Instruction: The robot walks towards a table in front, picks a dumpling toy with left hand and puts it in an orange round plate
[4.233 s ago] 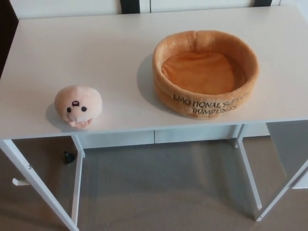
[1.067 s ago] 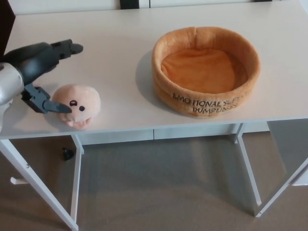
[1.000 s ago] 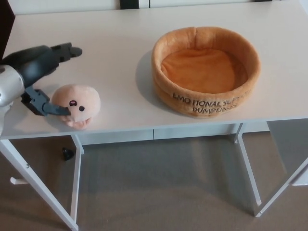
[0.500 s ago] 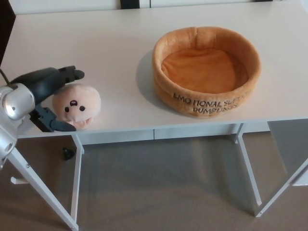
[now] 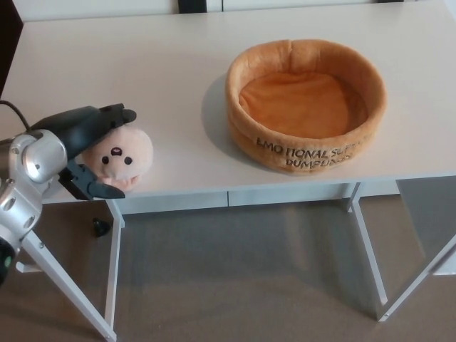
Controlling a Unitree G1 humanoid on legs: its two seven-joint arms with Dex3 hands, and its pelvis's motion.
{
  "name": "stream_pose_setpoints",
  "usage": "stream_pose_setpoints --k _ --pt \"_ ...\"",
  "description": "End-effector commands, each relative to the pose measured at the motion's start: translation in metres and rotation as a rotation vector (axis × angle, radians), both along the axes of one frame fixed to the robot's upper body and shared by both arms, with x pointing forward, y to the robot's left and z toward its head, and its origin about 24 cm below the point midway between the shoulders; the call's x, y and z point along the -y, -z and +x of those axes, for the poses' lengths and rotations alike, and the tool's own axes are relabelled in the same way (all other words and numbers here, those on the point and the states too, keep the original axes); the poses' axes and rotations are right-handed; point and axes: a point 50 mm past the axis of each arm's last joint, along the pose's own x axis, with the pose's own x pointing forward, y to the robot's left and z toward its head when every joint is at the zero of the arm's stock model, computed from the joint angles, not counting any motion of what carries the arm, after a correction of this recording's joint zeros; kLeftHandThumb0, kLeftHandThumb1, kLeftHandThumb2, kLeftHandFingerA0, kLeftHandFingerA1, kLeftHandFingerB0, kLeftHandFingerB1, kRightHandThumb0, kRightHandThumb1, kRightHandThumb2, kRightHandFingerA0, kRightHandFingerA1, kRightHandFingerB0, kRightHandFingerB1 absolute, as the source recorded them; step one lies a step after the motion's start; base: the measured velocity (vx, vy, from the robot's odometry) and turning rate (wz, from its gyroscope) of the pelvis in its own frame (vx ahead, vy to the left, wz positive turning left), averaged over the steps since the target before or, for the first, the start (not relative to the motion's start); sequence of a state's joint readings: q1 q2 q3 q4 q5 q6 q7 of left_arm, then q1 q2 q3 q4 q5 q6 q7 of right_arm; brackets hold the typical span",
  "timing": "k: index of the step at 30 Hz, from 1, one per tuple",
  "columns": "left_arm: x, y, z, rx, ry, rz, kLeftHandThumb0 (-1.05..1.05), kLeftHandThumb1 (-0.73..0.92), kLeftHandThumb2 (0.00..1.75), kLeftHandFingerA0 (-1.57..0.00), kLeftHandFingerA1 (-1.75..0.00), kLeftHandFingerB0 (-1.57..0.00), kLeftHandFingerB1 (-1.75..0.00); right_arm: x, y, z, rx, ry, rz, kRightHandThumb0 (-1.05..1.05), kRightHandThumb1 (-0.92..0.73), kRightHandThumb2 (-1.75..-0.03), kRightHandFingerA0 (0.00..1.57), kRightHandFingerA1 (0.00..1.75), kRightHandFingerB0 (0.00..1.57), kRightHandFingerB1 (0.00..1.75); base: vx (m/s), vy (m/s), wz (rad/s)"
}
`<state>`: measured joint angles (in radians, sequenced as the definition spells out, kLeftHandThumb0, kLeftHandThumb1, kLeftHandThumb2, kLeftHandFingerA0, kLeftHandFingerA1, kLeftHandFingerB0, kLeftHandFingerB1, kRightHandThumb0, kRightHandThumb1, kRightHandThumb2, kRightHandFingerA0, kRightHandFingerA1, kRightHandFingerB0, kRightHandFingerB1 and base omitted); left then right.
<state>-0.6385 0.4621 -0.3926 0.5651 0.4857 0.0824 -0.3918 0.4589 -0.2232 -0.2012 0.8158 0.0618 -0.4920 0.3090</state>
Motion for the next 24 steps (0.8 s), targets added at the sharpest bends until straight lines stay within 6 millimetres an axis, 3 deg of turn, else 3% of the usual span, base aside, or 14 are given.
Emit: stream_pose_setpoints --k 1,4,5,7,11,12,15,16,17,18,20,23,24 --pt "-0.002 0.002 -0.001 0.028 -0.004 0.013 -0.45 0.34 0.69 -0.07 -0.25 -0.01 -0.24 0.003 -0.001 0.001 -0.002 0.006 -0.015 -0.37 -0.44 -0.53 0.55 0.48 0.35 0.36 0.0 0.0 0.0" --pt "-0.002 0.002 -0.001 0.029 -0.004 0.013 -0.45 0.34 0.69 -0.07 -0.25 -0.01 -0.24 0.003 -0.001 0.001 -0.003 0.005 -0.017 -0.37 -0.44 -0.53 0.55 0.48 0.35 0.36 0.0 0.0 0.0" --pt "-0.002 0.003 -0.001 0.026 -0.008 0.01 -0.46 0.36 0.64 -0.74 -0.67 -0.05 -0.27 0.003 -0.001 0.001 -0.001 0.014 -0.009 -0.34 -0.45 -0.53 0.53 0.47 0.34 0.36 0.0 0.0 0.0" --pt "-0.003 0.004 0.0 0.019 -0.017 0.003 -0.39 0.44 0.53 -0.83 -0.61 -0.06 -0.28 0.003 -0.001 0.003 0.001 0.028 0.003 -0.33 -0.46 -0.53 0.54 0.47 0.34 0.36 0.0 0.0 0.0" --pt "-0.003 0.004 -0.001 0.016 -0.02 -0.002 -0.39 0.44 0.53 -0.83 -0.61 -0.06 -0.28 0.003 -0.001 0.003 -0.003 0.028 0.002 -0.33 -0.46 -0.53 0.54 0.47 0.34 0.36 0.0 0.0 0.0" --pt "-0.003 0.007 -0.001 0.002 -0.019 0.0 -0.13 0.7 0.62 -1.05 -0.57 -0.49 -0.36 0.003 -0.001 0.004 -0.001 0.028 0.004 -0.36 -0.46 -0.53 0.57 0.48 0.35 0.35 0.0 0.0 0.0" --pt "-0.003 0.011 -0.002 -0.02 -0.018 0.003 -0.13 0.7 0.62 -1.05 -0.57 -0.49 -0.36 0.002 -0.001 0.005 0.002 0.027 0.007 -0.36 -0.46 -0.53 0.57 0.48 0.35 0.35 0.0 0.0 0.0" --pt "-0.003 0.014 -0.002 -0.039 -0.017 0.023 -0.1 0.63 0.61 -1.1 -0.57 -0.75 -0.45 0.002 -0.001 0.006 0.002 0.023 0.002 -0.37 -0.47 -0.54 0.63 0.5 0.35 0.35 0.0 0.0 0.0" --pt "-0.002 0.016 -0.001 -0.062 -0.016 0.048 -0.1 0.63 0.61 -1.1 -0.57 -0.75 -0.45 0.003 -0.001 0.006 0.001 0.018 -0.003 -0.37 -0.47 -0.54 0.63 0.5 0.35 0.35 0.0 0.0 0.0" --pt "-0.002 0.018 -0.001 -0.071 -0.012 0.055 -0.08 0.62 0.65 -1.16 -0.7 -0.97 -0.58 0.004 0.0 0.007 0.001 0.015 -0.005 -0.4 -0.47 -0.54 0.65 0.51 0.35 0.36 0.0 0.0 0.0" --pt "-0.001 0.021 -0.001 -0.078 -0.006 0.06 -0.08 0.62 0.74 -1.14 -0.73 -1.01 -0.61 0.005 0.0 0.007 0.001 0.015 -0.005 -0.41 -0.46 -0.53 0.64 0.5 0.35 0.35 0.0 0.0 0.0" --pt "0.0 0.021 -0.001 -0.077 -0.006 0.062 -0.08 0.62 0.74 -1.14 -0.73 -1.01 -0.61 0.005 0.001 0.008 0.0 0.018 -0.006 -0.41 -0.46 -0.53 0.64 0.5 0.35 0.35 0.0 0.0 0.0" --pt "0.001 0.022 -0.001 -0.068 -0.006 0.059 -0.08 0.58 0.75 -1.11 -0.89 -0.96 -0.73 0.005 0.0 0.008 0.006 0.014 -0.001 -0.41 -0.48 -0.54 0.61 0.5 0.33 0.36 0.0 0.0 0.0"
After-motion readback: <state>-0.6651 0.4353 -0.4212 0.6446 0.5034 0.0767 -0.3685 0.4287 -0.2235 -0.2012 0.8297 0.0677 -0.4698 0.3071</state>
